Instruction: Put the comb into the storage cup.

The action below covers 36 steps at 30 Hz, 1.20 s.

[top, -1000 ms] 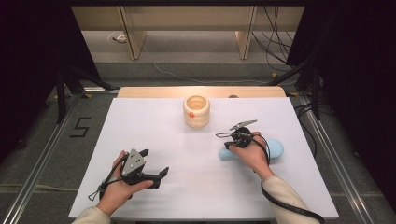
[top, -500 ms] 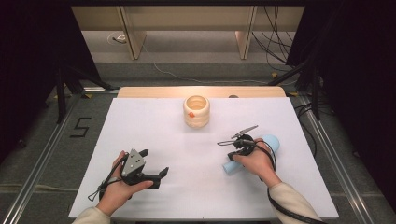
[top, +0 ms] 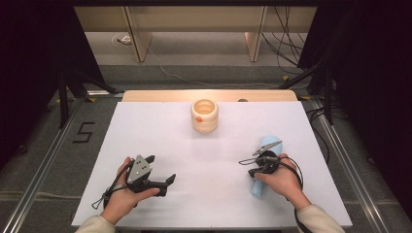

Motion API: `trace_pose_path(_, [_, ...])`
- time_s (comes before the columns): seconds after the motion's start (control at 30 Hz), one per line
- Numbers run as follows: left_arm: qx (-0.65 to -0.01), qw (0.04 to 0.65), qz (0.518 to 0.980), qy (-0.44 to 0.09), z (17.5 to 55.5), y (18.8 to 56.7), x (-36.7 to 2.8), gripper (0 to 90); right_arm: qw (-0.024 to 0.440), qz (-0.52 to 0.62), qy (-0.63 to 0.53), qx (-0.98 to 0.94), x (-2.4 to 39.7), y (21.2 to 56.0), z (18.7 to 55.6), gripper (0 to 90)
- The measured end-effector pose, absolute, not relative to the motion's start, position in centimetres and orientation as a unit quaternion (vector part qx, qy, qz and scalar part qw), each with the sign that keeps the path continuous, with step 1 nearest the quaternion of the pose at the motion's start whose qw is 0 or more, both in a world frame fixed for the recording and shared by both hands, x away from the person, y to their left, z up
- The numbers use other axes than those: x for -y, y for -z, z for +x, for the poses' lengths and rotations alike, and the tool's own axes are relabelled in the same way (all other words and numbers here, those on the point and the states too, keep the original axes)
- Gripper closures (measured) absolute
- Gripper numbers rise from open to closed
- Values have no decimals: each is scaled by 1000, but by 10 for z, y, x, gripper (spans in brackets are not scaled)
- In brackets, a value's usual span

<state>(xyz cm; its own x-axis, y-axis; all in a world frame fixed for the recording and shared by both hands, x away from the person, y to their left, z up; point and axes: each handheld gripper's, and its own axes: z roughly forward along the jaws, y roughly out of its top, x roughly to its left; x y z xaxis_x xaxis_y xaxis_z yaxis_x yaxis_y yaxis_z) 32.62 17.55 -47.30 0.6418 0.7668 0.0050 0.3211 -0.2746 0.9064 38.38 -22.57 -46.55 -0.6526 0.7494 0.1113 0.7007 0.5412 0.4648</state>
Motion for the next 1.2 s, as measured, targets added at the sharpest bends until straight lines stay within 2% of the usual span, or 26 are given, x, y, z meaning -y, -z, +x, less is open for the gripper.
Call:
trace_pose_path(0.67, [-356, 485, 764, -231, 326, 473, -175, 29, 72, 449, -231, -860, 274, 462, 368, 900])
trace_pose_path(1.0, [-355, 486, 765, -230, 326, 473, -175, 29, 80, 447, -228, -861, 277, 458, 367, 900])
trace_pose_path(1.2, [-355, 485, 765, -230, 326, 473, -175, 29, 92, 436, -244, -861, 278, 451, 367, 821])
